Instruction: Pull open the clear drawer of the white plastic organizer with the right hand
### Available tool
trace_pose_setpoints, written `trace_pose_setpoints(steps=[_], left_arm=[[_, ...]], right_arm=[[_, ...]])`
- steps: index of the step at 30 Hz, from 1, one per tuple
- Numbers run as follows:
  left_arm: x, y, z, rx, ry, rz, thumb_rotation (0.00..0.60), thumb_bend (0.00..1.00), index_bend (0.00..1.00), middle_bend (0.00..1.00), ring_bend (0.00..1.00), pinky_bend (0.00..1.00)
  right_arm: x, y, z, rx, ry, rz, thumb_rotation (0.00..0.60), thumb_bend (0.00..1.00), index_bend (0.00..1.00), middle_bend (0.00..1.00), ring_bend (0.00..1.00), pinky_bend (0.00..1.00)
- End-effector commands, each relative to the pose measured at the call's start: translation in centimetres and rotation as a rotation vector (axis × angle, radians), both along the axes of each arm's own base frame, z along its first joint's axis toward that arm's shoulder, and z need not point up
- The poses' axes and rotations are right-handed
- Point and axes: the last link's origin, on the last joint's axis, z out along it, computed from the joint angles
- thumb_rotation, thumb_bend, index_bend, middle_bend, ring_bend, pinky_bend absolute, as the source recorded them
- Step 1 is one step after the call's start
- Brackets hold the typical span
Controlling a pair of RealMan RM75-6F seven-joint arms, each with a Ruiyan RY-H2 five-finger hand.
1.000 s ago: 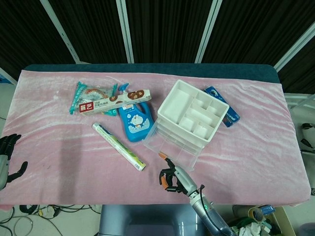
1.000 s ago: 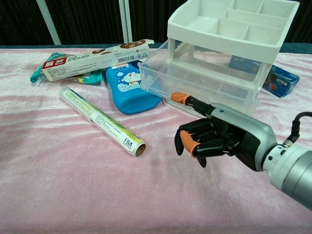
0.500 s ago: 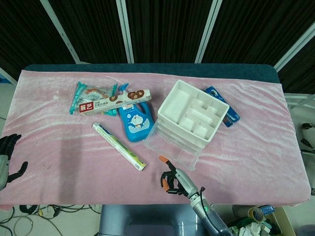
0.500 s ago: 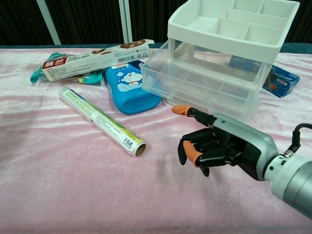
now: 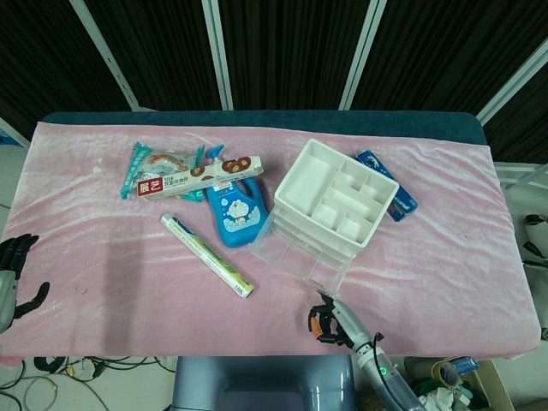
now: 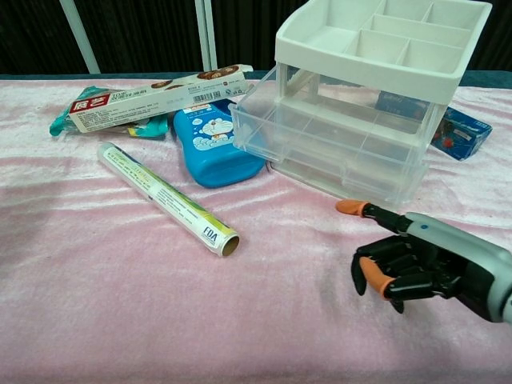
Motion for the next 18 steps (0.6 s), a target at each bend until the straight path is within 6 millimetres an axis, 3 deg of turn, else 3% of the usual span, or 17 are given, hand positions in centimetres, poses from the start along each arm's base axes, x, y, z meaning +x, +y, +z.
trace_pose_setpoints(steps=[1, 7, 10, 12, 14, 18], left_arm=[[0.0, 0.0, 0.0, 0.001, 0.000, 0.000, 0.600, 0.32, 0.11, 0.11, 0.08, 0.07], [0.0, -0.1, 0.0, 0.002, -0.001, -0.001, 0.600, 0.32, 0.11, 0.11, 0.08, 0.07], [0.0, -0.1, 0.0, 0.000, -0.001, -0.001, 0.600, 0.32, 0.11, 0.11, 0.08, 0.07], [0.1, -0.1, 0.0, -0.001, 0.000, -0.002, 0.600, 0.32, 0.11, 0.11, 0.08, 0.07], [0.1, -0.1, 0.0, -0.002, 0.002, -0.004, 0.600, 0.32, 0.11, 0.11, 0.08, 0.07], [0.2, -0.1, -0.1, -0.003, 0.017, -0.009, 0.600, 0.32, 0.11, 0.11, 0.08, 0.07]], right_arm=[[-2.0, 0.6, 1.4, -0.011, 0.020, -0.020, 0.600, 0.58, 0.00, 0.61, 0.74, 0.69], [-5.9, -0.1, 5.5, -0.076, 0.104, -0.066, 0.600, 0.58, 0.00, 0.59, 0.71, 0.69], [-8.5, -1.3, 8.6, -0.140, 0.217, -0.065, 0.600, 0.49, 0.00, 0.54, 0.67, 0.67], [-10.5, -1.9, 11.3, -0.201, 0.342, -0.057, 0.600, 0.40, 0.00, 0.49, 0.63, 0.61], [-11.6, -2.1, 13.2, -0.242, 0.436, -0.054, 0.600, 0.31, 0.00, 0.39, 0.54, 0.49], [-13.7, -2.1, 17.1, -0.327, 0.666, -0.034, 0.600, 0.25, 0.00, 0.24, 0.39, 0.32]])
